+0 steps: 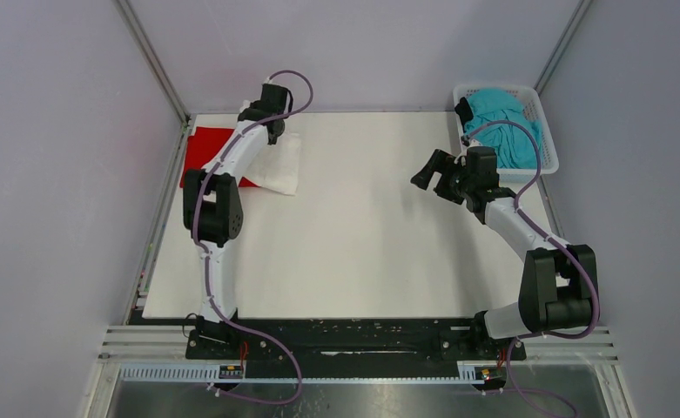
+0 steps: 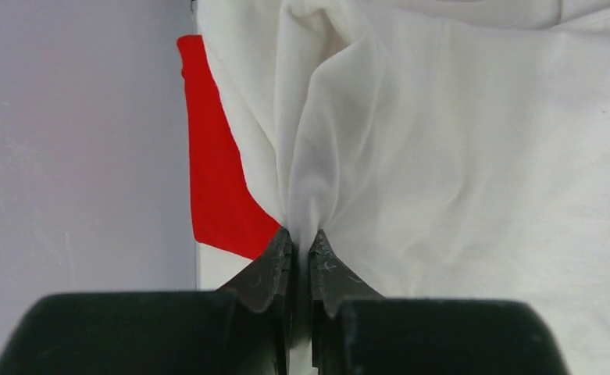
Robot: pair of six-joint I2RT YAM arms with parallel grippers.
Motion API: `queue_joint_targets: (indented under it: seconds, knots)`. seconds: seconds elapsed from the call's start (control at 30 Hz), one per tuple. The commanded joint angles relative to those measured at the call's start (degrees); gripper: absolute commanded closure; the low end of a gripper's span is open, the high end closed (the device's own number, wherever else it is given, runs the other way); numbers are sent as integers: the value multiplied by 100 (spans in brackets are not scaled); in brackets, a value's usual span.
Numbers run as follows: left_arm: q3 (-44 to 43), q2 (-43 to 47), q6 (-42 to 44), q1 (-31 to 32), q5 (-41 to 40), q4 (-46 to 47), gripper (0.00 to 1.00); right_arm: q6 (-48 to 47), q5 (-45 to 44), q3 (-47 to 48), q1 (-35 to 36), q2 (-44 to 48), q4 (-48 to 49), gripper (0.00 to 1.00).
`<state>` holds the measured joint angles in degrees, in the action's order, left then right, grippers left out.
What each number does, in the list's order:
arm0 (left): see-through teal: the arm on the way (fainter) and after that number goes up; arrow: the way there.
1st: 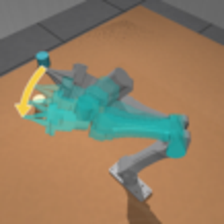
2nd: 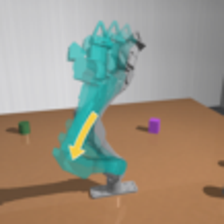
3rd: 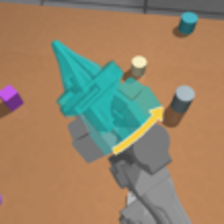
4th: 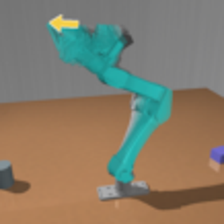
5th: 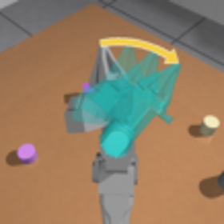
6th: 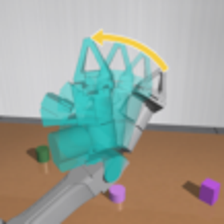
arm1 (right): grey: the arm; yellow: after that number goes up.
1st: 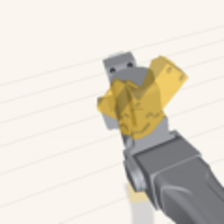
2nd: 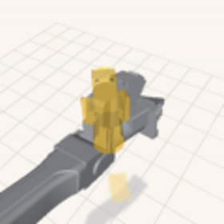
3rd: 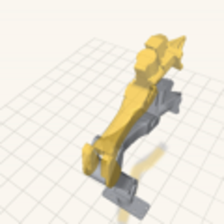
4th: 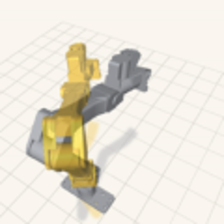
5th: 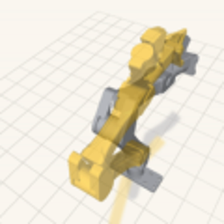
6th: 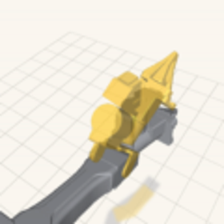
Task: Fold and stack the t-shirts
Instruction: Put the neatly folded tshirt into the corner of the board with the left arm
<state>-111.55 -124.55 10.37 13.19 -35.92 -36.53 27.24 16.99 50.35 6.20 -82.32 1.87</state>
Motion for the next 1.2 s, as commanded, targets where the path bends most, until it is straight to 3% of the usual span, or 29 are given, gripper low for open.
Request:
queue_joint_targets:
  seconds: [0.0, 0.6, 1.17]
  knots:
    - [-415, 346, -144, -79, -346, 279, 100, -73, -77, 90, -31, 61, 90, 1]
    - [-840, 1085, 191, -80, 212, 112, 100, -72, -61, 181, -26, -59, -11, 1]
    - [-1067, 523, 223, -272, -281, 185, 100, -114, -75, 221, -31, -83, -117, 1]
